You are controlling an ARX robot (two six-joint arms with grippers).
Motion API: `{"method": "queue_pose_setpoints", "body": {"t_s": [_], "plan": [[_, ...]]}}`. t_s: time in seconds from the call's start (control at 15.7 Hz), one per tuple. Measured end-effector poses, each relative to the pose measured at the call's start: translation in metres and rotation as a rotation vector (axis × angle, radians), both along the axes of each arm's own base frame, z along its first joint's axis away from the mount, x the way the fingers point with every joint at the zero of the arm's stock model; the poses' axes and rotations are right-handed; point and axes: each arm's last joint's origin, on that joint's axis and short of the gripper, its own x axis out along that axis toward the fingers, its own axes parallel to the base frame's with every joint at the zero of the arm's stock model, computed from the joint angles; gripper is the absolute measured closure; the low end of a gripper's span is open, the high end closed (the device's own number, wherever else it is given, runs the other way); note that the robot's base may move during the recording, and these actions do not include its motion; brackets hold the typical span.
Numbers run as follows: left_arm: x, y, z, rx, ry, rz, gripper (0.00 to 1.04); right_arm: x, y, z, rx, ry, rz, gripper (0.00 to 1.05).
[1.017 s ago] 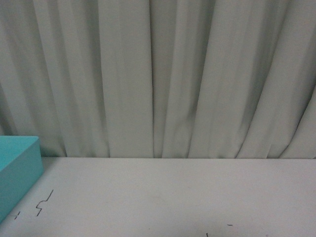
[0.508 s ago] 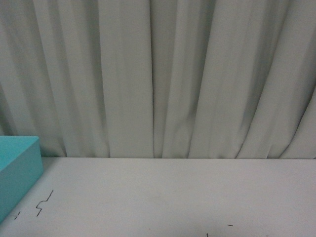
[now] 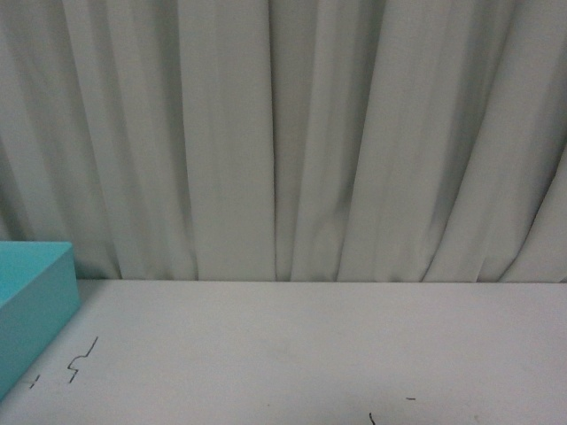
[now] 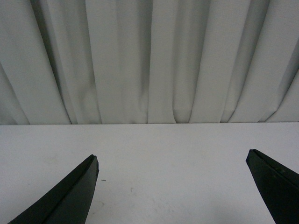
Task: Wind up and store yellow beetle toy
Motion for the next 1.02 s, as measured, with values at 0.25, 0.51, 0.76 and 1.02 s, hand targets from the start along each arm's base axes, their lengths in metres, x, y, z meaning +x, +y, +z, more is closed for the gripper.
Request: {"method": "queue_pose_setpoints", "body": {"t_s": [0.25, 0.51, 0.76, 1.02], "plan": [[0.0, 0.0, 0.0, 0.0, 0.0, 0.0, 0.07, 0.0, 0.0, 0.0, 0.0, 0.0, 0.0, 0.07], [0.0, 0.0, 0.0001, 0.0, -0.001, 0.0, 0.07, 0.0, 0.0, 0.0002, 0.0, -0.002, 0.0, 0.07], [0.0, -0.0001, 0.0, 0.0, 0.0, -0.001, 0.07, 0.0, 0.0, -0.0001, 0.0, 0.001, 0.0, 0.07], [0.0, -0.0001, 0.0, 0.0, 0.0, -0.001, 0.07, 0.0, 0.0, 0.0001, 0.0, -0.001, 0.0, 0.07]]}}
